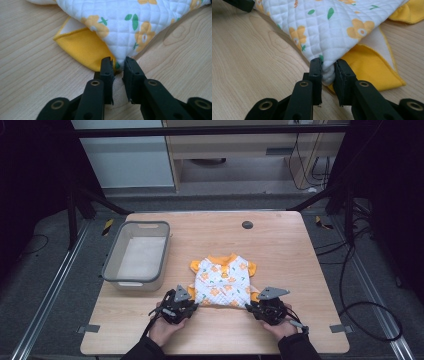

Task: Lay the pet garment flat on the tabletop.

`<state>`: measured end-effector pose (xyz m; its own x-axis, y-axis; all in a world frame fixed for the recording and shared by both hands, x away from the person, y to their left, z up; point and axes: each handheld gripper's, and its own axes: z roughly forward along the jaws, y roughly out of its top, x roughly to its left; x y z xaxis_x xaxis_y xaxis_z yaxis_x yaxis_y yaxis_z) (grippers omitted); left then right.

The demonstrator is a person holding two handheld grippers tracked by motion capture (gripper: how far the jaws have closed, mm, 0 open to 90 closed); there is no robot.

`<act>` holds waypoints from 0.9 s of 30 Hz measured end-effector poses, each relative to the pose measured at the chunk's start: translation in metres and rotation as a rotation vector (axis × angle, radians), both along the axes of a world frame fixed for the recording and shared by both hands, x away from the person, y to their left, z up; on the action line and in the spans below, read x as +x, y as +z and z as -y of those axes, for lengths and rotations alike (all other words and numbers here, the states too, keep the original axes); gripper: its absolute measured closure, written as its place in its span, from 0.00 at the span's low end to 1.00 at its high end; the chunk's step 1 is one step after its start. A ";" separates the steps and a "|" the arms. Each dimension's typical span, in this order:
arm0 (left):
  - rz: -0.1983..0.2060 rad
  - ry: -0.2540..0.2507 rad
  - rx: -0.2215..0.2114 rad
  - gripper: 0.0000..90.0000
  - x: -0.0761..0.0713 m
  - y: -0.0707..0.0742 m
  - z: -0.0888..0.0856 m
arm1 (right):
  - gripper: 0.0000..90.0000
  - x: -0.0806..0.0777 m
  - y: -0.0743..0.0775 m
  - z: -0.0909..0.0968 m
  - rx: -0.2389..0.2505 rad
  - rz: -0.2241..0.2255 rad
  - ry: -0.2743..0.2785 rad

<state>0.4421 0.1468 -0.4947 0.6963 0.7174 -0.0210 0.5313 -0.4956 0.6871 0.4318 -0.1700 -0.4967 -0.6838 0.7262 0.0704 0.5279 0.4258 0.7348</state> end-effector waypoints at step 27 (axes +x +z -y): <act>-0.034 -0.052 -0.201 0.92 -0.001 0.067 -0.016 | 0.91 -0.002 0.059 0.019 0.211 -0.010 -0.025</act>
